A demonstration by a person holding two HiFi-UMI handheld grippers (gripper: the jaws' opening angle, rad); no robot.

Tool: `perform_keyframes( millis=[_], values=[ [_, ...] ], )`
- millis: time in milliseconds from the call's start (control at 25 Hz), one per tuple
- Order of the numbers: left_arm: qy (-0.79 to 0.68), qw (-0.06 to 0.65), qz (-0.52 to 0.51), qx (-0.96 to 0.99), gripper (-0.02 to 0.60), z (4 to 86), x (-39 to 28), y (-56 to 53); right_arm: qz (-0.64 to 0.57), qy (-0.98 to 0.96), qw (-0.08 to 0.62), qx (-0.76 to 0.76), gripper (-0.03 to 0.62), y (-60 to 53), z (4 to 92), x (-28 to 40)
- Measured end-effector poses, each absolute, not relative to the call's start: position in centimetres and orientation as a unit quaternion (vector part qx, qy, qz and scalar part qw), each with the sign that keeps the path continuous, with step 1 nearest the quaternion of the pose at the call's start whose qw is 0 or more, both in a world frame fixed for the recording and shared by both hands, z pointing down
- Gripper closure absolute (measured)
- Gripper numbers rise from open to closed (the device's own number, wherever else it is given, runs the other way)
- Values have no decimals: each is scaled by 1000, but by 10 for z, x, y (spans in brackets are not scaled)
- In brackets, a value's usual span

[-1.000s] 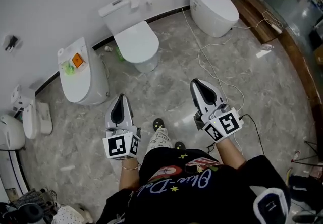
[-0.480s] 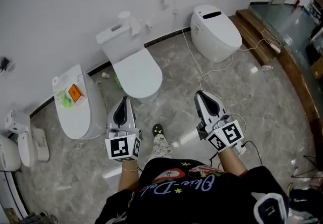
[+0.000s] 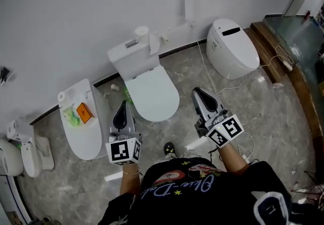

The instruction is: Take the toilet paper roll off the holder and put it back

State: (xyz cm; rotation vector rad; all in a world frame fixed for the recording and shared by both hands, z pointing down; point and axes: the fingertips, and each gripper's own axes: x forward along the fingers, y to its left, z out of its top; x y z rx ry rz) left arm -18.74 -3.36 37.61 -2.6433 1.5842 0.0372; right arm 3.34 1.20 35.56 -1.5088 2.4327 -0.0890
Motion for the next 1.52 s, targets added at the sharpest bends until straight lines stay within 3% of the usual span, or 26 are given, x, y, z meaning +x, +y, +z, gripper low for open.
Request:
perform_keyframes(
  millis=[520,680,960,1080,1160,1240,1400,1520],
  values=[
    [557,26,3,-830,583,377,-166,-146,-49,872,120,-472,579,-128,365,48],
    [566,34,5,-824,583,371,-136,-189,-25,903,72,-423,579,-191,368,55],
    [592,5,8,-806,583,377,-122,-225,85,949,-106,-284,576,-318,402,23],
    [610,-14,-4,-793,583,392,-134,-229,115,942,-204,-238,547,-368,439,-1],
    [621,-25,-10,-784,583,398,-143,-235,108,935,-264,-211,461,-400,466,-18],
    [624,-30,-16,-780,583,400,-149,-240,94,926,-314,-189,430,-427,489,-34],
    [637,-36,-21,-770,583,403,-169,-251,114,878,-444,-139,422,-474,535,-47],
    [650,-40,-31,-758,583,406,-185,-259,92,854,-499,-116,421,-499,562,-50]
  ],
)
